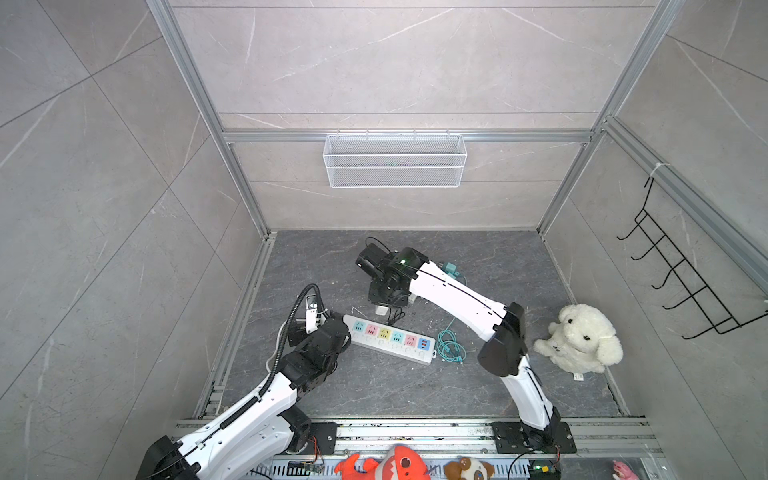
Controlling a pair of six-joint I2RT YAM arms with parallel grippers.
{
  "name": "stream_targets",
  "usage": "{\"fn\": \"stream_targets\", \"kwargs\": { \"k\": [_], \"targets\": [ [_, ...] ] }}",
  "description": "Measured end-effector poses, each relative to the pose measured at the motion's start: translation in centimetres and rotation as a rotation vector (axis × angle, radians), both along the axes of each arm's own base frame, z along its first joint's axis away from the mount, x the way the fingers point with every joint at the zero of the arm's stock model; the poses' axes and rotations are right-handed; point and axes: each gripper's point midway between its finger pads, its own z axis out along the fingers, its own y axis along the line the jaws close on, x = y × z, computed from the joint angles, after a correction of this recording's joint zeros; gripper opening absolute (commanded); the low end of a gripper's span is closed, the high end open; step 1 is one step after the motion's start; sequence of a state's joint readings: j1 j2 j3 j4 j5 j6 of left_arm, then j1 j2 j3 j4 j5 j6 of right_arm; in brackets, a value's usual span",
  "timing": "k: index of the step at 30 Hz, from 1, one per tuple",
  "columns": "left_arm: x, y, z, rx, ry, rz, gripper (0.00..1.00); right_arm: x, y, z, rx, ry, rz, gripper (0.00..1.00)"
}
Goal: Insert the plug
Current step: 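Position the charger over the teal socket nearest the strip's cord with the right gripper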
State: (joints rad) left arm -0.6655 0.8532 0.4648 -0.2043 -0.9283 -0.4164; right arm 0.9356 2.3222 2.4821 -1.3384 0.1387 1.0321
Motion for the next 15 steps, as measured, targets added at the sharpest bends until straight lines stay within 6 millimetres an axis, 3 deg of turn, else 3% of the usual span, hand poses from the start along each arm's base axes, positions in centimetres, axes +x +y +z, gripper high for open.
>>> {"fn": "stream_targets", "kwargs": {
  "k": [7,15],
  "targets": [
    [0.1,0.5,-0.4,-0.014,0.012,0.021,1.0,0.2,3.8,-1.8,0.043,-0.004,-0.032,0.0],
    [-1.0,1.6,1.7,-0.085,-0.067,0.033,0.99,-3.0,2.0,-7.4,-0.156,0.124,-0.047,0.0]
  ]
}}
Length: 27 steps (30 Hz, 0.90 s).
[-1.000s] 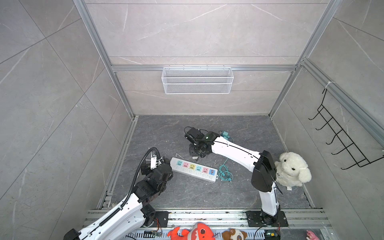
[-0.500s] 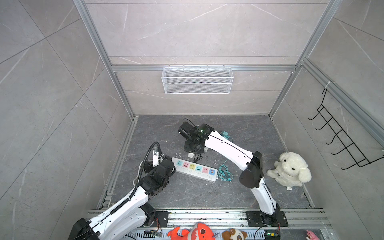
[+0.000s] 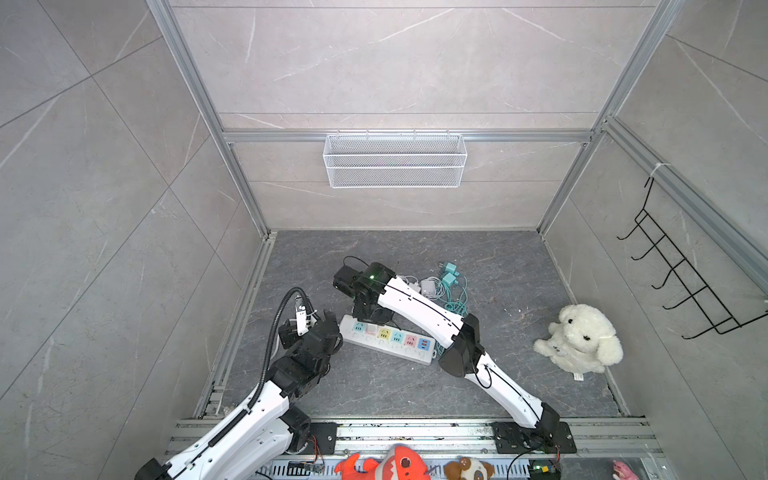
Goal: Insert the plug
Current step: 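Position the charger over the teal socket nearest the strip's cord with the right gripper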
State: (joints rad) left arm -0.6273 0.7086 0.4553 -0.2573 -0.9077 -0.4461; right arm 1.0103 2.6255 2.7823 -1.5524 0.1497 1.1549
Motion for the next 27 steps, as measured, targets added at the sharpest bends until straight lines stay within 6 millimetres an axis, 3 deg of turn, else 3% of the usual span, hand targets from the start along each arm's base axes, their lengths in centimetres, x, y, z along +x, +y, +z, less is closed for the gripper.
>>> {"fn": "stream_targets", "kwargs": {
  "k": [2,10,20,27],
  "targets": [
    [-0.3,0.2,0.0,-0.006,-0.009,0.0,0.99,-0.4,0.1,-0.4,-0.012,0.005,-0.001,0.0],
    [-0.8,0.6,-0.8,0.001,0.015,0.005,1.0,0.1,2.7,2.9,0.115,-0.089,0.011,0.0],
    [-1.5,1.1,-0.3,-0.021,-0.01,0.005,0.98,1.0,3.7,2.2,0.136,-0.128,-0.014,0.0],
    [-2.0,1.3,-1.4,-0.027,0.008,0.004,0.98,1.1,4.1,1.6,0.139,-0.132,-0.03,0.0]
  ]
}}
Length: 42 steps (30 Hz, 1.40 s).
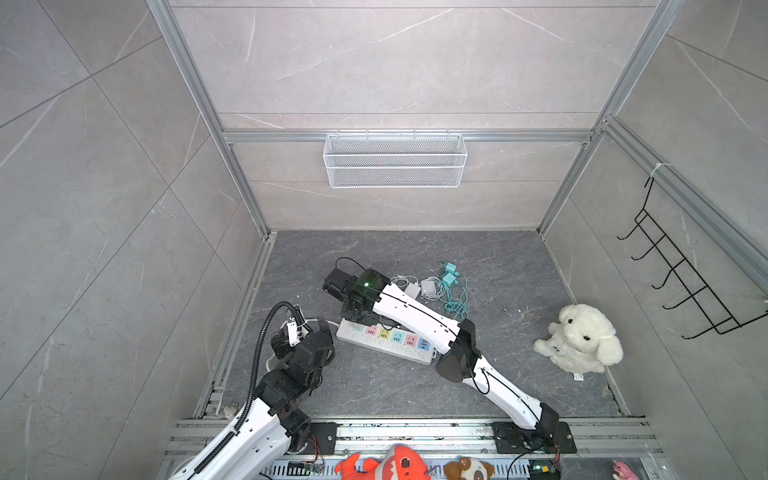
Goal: Insert the plug
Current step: 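Position the charger over the teal socket nearest the strip's cord with the right gripper, then lower and press the charger prongs into the socket with the right gripper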
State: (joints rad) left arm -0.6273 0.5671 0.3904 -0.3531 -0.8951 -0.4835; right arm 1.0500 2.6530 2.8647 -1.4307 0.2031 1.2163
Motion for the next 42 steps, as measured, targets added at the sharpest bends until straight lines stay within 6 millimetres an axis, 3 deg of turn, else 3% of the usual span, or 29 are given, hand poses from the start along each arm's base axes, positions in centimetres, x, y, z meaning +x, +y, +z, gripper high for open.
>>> {"fn": "stream_targets", "kwargs": {
  "k": [17,42],
  "targets": [
    [-0.2,-0.6,-0.3,-0.045,-0.007,-0.047,0.96,-0.3,-0.1,-2.0,-0.041,0.003,-0.04,0.0],
    [-0.3,-0.7,-0.1,-0.054,-0.022,-0.059,0.96,0.4,0.2,-2.0,-0.04,-0.042,-0.047,0.0]
  ]
}}
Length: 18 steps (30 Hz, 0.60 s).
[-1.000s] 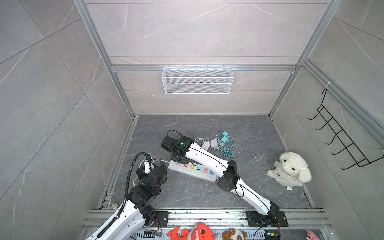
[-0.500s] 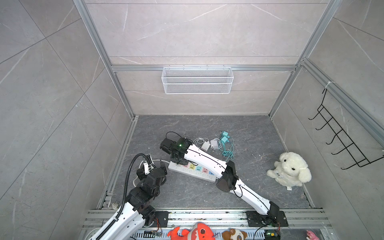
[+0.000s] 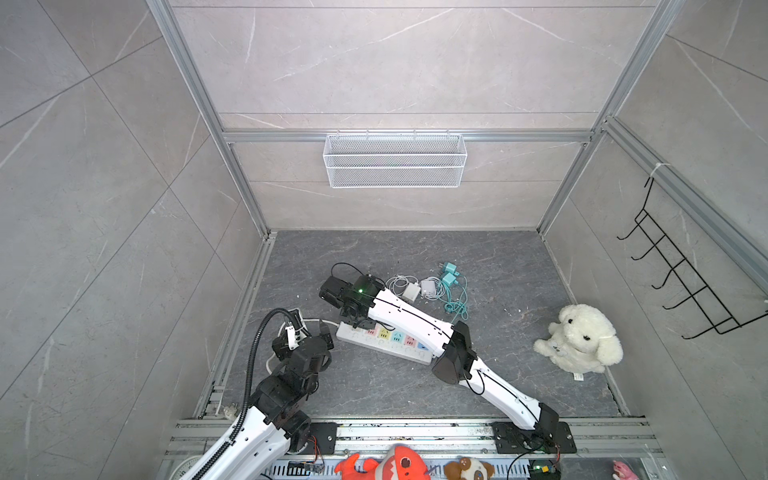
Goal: Insert the plug
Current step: 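Lower and press the charger prongs into the socket with the right gripper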
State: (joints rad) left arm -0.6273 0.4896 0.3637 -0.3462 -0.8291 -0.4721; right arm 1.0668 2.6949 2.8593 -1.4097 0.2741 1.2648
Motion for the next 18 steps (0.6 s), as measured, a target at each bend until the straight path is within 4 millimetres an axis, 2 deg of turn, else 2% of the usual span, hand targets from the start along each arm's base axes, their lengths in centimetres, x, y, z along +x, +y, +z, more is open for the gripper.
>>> {"fn": "stream_targets", "kwargs": {
  "k": [18],
  "targets": [
    [0.14,-0.14,0.01,0.008,-0.002,-0.008,0.96,0.17,-0.58,-0.33,-0.04,-0.021,-0.006,0.0]
  ]
}}
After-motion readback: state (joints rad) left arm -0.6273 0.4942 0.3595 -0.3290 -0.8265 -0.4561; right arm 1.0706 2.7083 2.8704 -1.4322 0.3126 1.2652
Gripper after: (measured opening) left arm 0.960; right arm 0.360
